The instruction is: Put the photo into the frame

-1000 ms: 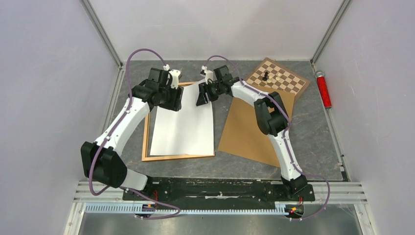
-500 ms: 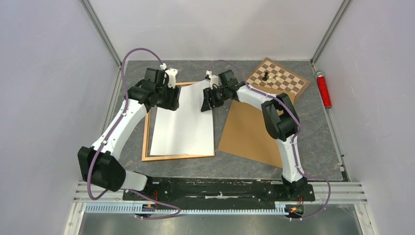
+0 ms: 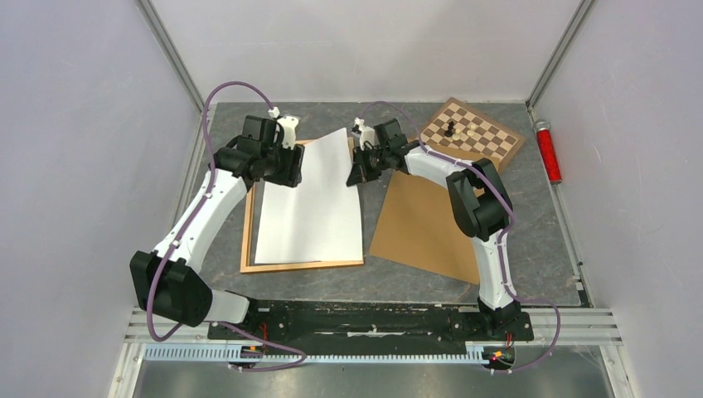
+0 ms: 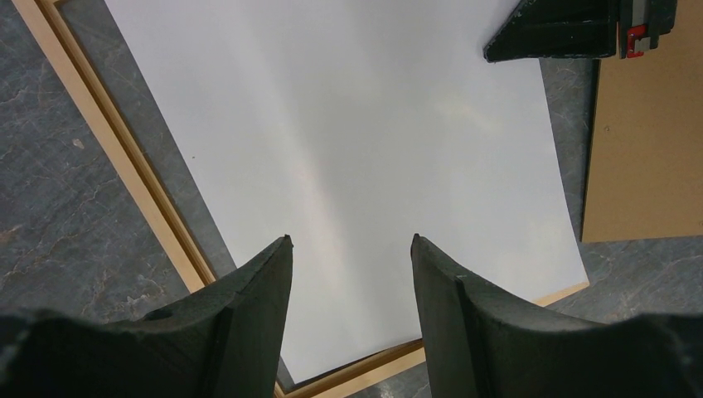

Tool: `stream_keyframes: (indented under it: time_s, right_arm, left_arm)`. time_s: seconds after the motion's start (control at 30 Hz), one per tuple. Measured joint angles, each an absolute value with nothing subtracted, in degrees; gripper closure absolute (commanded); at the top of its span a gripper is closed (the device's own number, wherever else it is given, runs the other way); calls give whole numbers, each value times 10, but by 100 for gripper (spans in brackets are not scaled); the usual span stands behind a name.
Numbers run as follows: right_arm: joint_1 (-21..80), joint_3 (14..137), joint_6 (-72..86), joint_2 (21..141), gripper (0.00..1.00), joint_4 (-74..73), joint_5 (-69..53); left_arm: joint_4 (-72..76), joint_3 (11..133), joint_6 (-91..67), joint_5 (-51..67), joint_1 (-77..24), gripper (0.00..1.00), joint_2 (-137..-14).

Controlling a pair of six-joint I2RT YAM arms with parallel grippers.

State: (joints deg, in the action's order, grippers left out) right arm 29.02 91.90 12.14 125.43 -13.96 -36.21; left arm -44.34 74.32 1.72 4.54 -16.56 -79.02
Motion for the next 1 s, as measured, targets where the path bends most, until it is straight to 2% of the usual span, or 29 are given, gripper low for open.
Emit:
stream_keyframes:
  time_s: [0.03, 1.0]
  right_arm:
    - [290, 919, 124, 1254, 100, -135, -362]
    - [311, 958, 184, 1301, 100, -84, -361]
  left_arm:
    - [-444, 743, 17, 45, -166, 39, -790]
    - [-443, 743, 17, 45, -164, 39, -787]
